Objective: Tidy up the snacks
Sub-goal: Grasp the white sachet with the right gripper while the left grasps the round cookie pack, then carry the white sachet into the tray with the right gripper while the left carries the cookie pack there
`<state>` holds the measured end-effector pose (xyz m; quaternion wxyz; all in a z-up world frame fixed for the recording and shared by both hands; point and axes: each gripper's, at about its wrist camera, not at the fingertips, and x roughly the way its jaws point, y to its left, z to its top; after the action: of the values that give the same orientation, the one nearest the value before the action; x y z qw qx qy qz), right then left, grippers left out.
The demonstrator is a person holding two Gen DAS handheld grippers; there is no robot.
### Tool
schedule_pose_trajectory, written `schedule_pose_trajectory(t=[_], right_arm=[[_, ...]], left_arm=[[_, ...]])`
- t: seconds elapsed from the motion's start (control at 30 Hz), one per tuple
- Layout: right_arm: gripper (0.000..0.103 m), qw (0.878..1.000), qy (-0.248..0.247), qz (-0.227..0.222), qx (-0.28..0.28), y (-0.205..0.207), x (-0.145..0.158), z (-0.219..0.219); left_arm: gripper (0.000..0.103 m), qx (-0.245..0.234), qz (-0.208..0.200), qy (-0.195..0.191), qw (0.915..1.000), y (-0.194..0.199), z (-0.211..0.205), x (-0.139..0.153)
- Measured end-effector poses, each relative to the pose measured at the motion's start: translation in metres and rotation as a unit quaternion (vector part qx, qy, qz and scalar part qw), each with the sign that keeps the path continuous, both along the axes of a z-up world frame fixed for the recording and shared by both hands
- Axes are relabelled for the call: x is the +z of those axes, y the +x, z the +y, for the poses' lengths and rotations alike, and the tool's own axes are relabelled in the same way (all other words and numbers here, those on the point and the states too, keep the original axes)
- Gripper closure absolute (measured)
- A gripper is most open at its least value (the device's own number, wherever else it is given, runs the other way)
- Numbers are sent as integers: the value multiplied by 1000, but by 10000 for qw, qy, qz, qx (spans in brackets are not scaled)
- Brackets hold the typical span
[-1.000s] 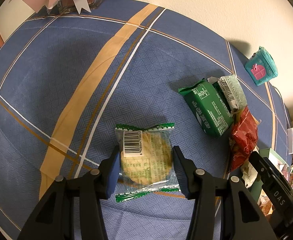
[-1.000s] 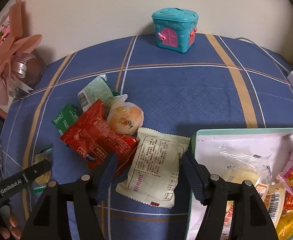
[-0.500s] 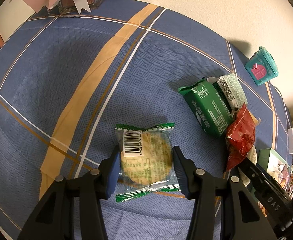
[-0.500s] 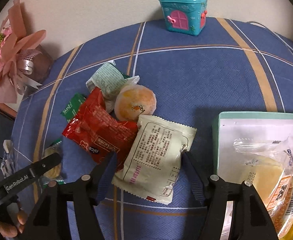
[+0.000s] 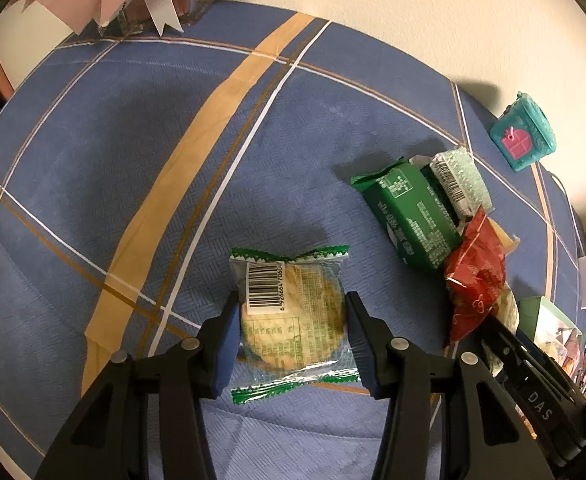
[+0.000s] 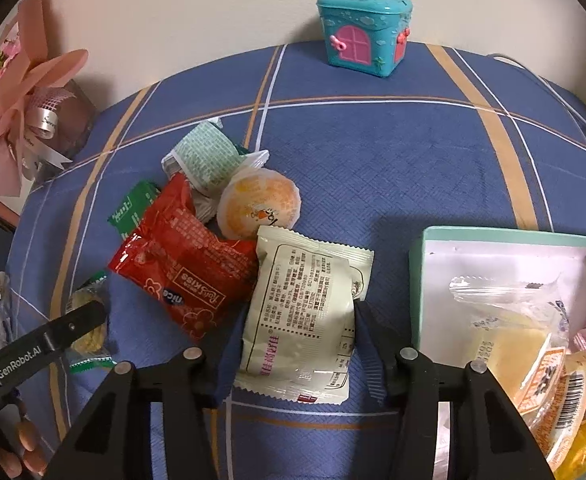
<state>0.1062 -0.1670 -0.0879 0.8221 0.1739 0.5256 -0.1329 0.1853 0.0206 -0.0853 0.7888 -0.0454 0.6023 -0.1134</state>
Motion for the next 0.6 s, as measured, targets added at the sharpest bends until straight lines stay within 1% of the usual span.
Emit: schedule_pose_trajectory(t=[0.1,0.27,0.43,0.6], right_arm=[[49,9999,59,-63,-51,-1,6,-5],[49,9996,97,-269,-86,-8,26,-12],[49,9990,35,-422,-144,-16,45,-18],[48,9983,4,-503,-306,-30,60,-35]], left_arm=[[52,26,-55,-45,10000,-4,0,5],[52,33,-190,-41,9998,-13,-4,20],[52,-47,-417,-70,9991,-27,-15,44],[52,-168,-587,-156,9980,-39,-31,65]])
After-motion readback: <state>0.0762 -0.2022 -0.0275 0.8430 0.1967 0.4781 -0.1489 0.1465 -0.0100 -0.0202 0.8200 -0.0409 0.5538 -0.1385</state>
